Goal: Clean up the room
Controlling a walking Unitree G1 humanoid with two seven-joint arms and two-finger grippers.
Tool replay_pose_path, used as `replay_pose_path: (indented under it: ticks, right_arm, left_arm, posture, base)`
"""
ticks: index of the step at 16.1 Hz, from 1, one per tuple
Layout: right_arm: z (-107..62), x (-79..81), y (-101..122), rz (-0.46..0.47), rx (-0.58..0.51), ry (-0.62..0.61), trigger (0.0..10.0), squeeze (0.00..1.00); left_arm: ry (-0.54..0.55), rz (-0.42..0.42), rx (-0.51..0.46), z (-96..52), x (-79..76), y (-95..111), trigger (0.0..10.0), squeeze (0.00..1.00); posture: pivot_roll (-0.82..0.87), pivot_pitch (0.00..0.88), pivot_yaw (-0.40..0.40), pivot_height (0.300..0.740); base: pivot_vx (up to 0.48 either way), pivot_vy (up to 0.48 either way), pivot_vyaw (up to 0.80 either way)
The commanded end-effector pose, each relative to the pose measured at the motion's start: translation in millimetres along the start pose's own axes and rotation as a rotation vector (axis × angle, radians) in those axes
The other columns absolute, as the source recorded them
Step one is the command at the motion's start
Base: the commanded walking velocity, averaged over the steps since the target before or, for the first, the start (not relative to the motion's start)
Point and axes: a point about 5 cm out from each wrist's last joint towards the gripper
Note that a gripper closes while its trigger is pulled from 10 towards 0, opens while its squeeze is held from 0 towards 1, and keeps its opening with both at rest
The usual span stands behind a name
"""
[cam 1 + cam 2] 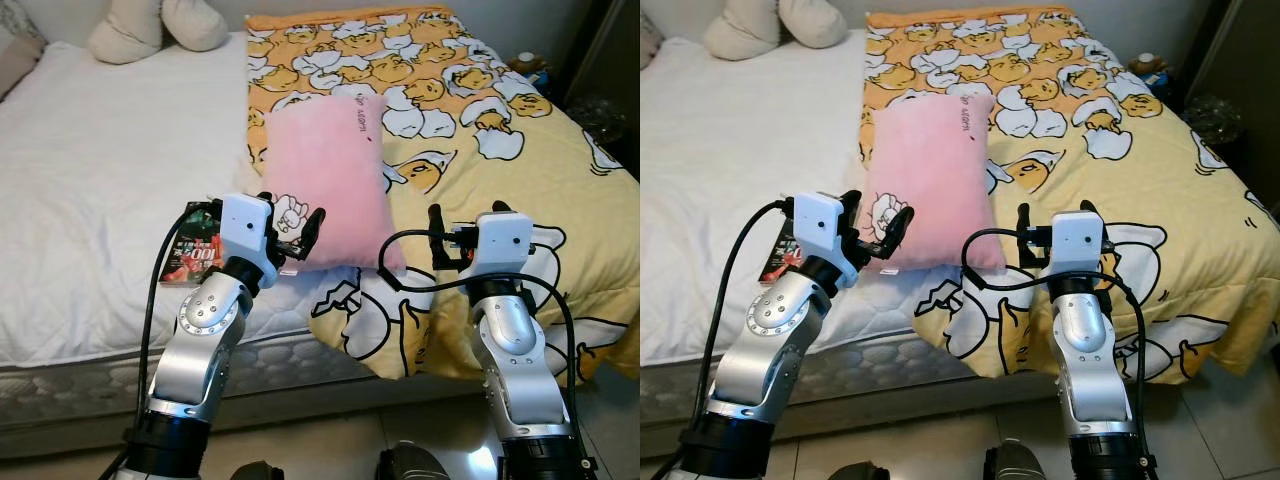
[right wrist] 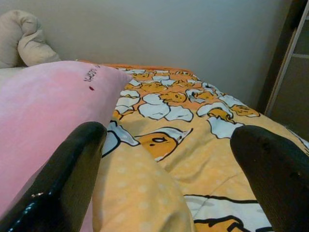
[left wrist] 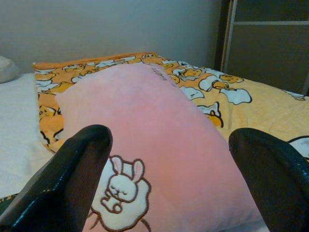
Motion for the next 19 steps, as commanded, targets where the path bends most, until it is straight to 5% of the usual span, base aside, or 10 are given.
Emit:
replay_pose_path:
  ticks: [1, 9, 14, 19]
  right_arm:
    - [0.0, -1.0, -0.8, 0.003, -0.004, -0.003, 10.0, 0.04]
    - [1.6, -2.9, -2.4, 0.007, -0.002, -0.018, 10.0, 0.0]
    - [4.0, -1.7, 1.2, -0.005, -0.026, -0.011, 10.0, 0.0]
    - [8.1, -2.8, 2.6, -0.001, -0.031, -0.015, 10.0, 0.0]
  left_arm:
    - [-0.002, 0.01, 0.015, 0.2, -1.6, -1.3, 10.0, 0.0]
    - [-0.031, 0.003, -0.005, 4.2, 2.9, 3.0, 10.0, 0.0]
    - [-0.06, -0.025, -0.02, 8.8, 1.1, 7.7, 10.0, 0.0]
    - [-0.042, -0.066, -0.009, 11.8, 1.9, 6.6, 10.0, 0.0]
  posture:
    - [-0.18, 0.0, 0.077, 0.703]
    - [-0.19, 0.0, 0.089, 0.703]
    - [-0.19, 0.0, 0.097, 0.703]
    - [-0.19, 0.0, 0.096, 0.703]
  base:
    - [0.315, -0.356, 0.55]
    - [0.123, -0.129, 0.14]
    - [0.443, 0.0, 0.0]
    - [0.281, 0.35, 0.0]
Point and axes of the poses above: a point about 5 cm out from each wrist's last joint towards the gripper, its own z axis pointing out of the wrist towards the gripper, its own y axis along the axis of the wrist's last joint, x = y × z, and after that the axes turned 5 degrees about -z, right-handed
